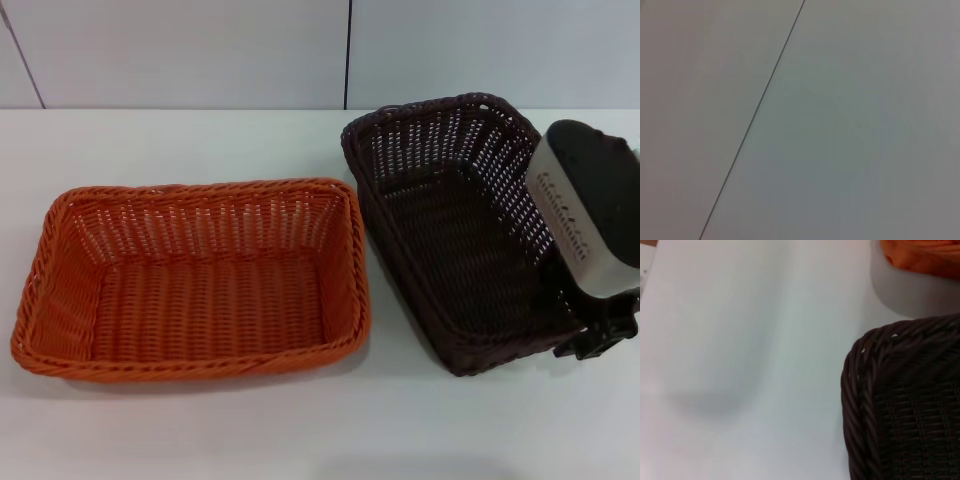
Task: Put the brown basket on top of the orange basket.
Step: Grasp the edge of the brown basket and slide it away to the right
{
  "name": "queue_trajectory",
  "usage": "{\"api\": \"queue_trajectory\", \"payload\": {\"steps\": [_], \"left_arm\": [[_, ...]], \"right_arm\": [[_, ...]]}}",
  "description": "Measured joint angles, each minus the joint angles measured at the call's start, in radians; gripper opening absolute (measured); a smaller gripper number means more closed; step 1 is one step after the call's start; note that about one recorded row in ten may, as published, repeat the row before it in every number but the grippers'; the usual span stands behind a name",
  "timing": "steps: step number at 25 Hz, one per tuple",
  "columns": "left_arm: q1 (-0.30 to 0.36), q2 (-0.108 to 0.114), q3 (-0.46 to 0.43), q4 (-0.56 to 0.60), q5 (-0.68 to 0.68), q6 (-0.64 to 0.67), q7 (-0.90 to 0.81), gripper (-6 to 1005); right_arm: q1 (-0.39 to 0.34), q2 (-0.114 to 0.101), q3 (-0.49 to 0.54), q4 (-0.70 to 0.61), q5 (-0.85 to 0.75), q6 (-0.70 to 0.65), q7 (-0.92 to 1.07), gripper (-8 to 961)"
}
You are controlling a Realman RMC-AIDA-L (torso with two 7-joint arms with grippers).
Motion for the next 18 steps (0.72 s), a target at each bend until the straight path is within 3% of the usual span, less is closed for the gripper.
{"api": "queue_trajectory", "payload": {"steps": [10, 16, 18], "left_arm": [[0.015, 0.000, -0.006, 0.000, 0.000, -0.023, -0.003, 455], [0.020, 0.001, -0.008, 0.000, 0.000, -0.034, -0.003, 454], [0.020, 0.002, -0.008, 0.000, 0.000, -0.035, -0.003, 454]], "right_arm": [[0.006, 0.029, 0.008, -0.006, -0.016, -0.010, -0.002, 427], [-0.002, 0.045, 0.024, -0.041, -0.037, -0.015, 0.005, 196], [-0.010, 0.056, 0.027, -0.063, -0.056, -0.014, 0.009, 160]]}}
